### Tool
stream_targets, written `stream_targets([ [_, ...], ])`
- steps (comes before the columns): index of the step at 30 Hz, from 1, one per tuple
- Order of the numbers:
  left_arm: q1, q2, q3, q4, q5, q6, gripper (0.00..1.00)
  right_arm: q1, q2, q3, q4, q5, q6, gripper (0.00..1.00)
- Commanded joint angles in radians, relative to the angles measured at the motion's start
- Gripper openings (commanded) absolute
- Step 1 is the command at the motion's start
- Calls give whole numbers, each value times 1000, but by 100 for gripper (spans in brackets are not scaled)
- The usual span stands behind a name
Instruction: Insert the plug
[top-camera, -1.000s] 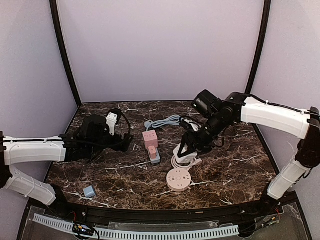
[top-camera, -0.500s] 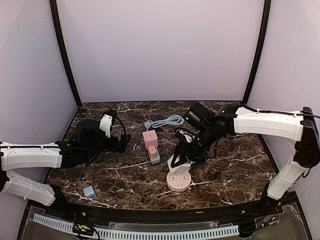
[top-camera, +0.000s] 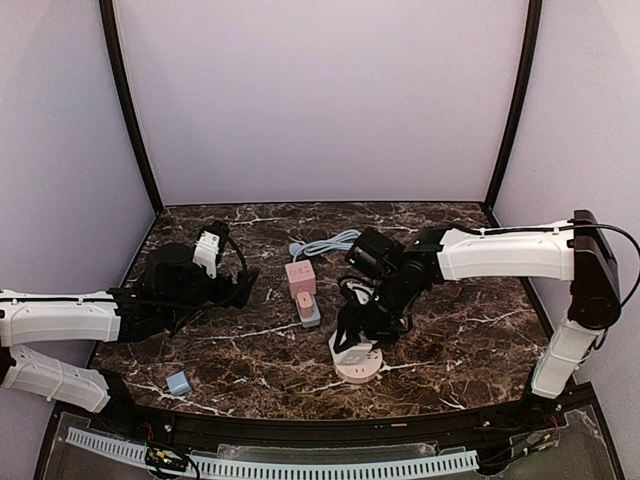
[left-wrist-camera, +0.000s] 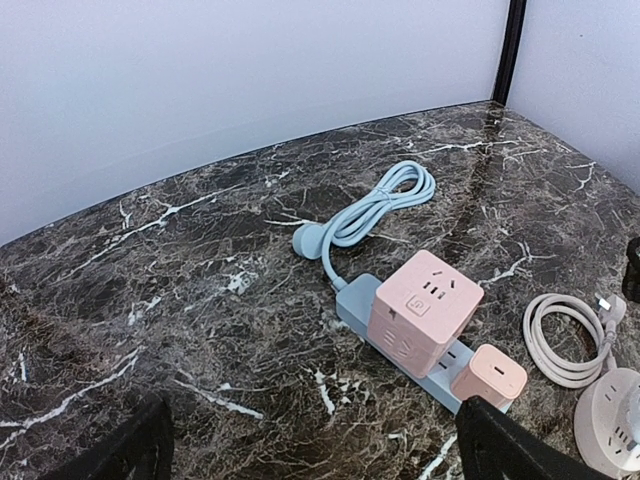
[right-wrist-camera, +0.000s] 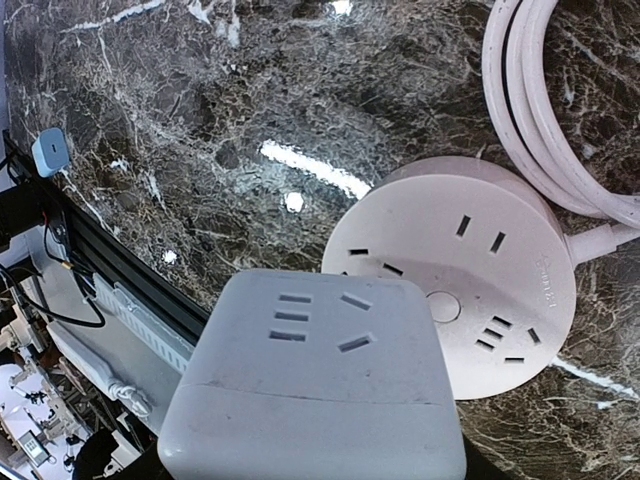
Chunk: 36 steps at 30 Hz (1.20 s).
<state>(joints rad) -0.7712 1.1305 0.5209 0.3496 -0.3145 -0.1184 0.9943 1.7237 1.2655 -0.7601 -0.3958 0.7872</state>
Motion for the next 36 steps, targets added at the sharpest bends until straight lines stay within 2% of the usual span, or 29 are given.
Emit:
stream_targets([
  [1,5,-19,-17,21,-3,9,99,6,16,15,21,29,-10,0],
  [36,5,-8,-17,26,16,5,99,8,65,70,-109,171,-49,0],
])
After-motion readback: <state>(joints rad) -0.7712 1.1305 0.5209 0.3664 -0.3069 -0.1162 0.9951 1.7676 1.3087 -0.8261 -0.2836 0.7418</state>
